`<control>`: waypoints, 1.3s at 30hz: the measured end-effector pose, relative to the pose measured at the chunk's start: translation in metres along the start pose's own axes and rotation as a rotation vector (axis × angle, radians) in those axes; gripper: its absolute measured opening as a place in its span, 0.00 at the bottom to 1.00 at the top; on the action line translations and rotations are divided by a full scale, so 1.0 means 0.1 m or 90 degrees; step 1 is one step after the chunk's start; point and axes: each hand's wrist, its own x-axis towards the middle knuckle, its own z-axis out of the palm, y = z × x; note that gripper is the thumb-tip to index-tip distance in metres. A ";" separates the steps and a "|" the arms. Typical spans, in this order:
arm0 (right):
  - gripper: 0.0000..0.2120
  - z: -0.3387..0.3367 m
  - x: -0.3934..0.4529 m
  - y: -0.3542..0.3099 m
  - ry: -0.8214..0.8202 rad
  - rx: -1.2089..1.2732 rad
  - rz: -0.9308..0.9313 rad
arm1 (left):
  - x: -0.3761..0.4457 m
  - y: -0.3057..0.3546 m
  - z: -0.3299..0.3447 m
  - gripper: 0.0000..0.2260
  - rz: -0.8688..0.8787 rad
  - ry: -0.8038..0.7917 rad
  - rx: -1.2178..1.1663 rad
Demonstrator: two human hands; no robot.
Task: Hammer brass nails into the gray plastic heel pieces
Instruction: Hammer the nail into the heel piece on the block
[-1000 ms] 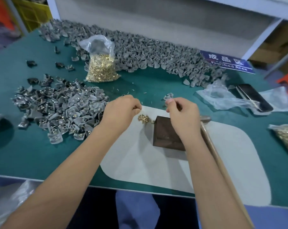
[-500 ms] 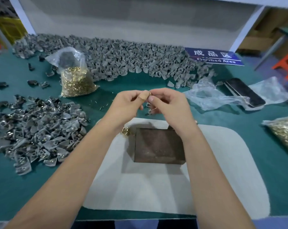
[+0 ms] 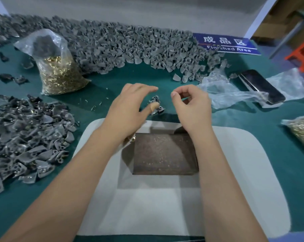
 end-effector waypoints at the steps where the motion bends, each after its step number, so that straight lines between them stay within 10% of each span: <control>1: 0.07 0.01 0.00 0.02 0.007 0.002 0.010 | 0.01 -0.03 0.02 0.23 0.019 -0.056 0.016; 25: 0.05 0.05 0.02 0.04 -0.045 -0.038 0.056 | -0.04 -0.09 0.05 0.08 0.029 -0.060 -0.110; 39: 0.03 0.04 0.01 0.01 -0.144 -0.122 0.093 | 0.00 -0.05 0.05 0.18 0.041 -0.149 0.023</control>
